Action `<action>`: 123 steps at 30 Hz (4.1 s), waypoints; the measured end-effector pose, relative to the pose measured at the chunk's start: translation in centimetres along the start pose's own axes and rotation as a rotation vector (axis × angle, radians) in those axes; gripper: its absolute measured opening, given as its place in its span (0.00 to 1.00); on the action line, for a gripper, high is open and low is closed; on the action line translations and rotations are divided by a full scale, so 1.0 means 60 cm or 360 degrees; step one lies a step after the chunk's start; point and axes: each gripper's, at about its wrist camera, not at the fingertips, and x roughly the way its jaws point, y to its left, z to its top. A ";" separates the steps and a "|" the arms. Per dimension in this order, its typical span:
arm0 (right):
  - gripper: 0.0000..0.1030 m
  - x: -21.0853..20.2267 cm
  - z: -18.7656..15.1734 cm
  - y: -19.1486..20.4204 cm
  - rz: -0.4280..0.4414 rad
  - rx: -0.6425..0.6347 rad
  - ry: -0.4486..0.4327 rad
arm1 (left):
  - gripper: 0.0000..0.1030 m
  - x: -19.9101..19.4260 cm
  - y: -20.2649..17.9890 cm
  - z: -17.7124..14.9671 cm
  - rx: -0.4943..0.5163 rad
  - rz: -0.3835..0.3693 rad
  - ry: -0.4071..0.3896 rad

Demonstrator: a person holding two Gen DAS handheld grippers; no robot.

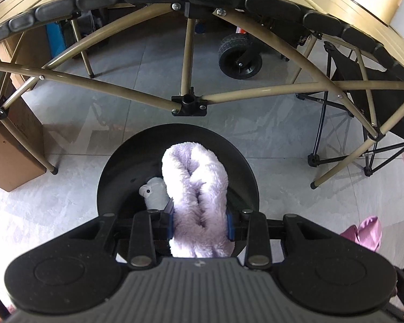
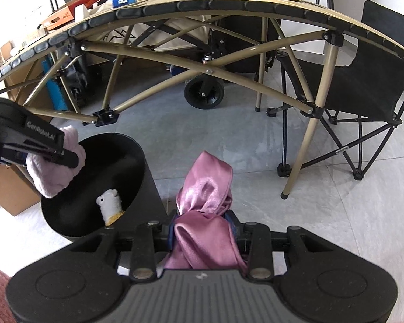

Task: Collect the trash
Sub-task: 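Open the left tool to drop the lavender headband into the bin, then move the left tool aside while the right tool brings the pink bow over the bin, then open the right tool to drop the pink satin bow into the bin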

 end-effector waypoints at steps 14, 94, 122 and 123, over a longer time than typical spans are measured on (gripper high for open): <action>0.33 -0.005 0.000 0.000 0.0016 0.0005 -0.0013 | 0.33 0.026 0.001 0.005 -0.0046 0.0033 0.0078; 0.34 0.066 0.071 0.246 0.0252 -0.0189 0.0092 | 1.00 -0.096 0.277 -0.059 -0.0286 0.0220 -0.0154; 0.67 0.166 0.098 0.270 0.0198 -0.0122 0.0298 | 1.00 -0.076 0.322 -0.072 -0.0348 0.0293 -0.0064; 0.83 0.166 0.097 0.271 0.0190 -0.0121 0.0293 | 1.00 -0.076 0.322 -0.072 -0.0345 0.0295 -0.0063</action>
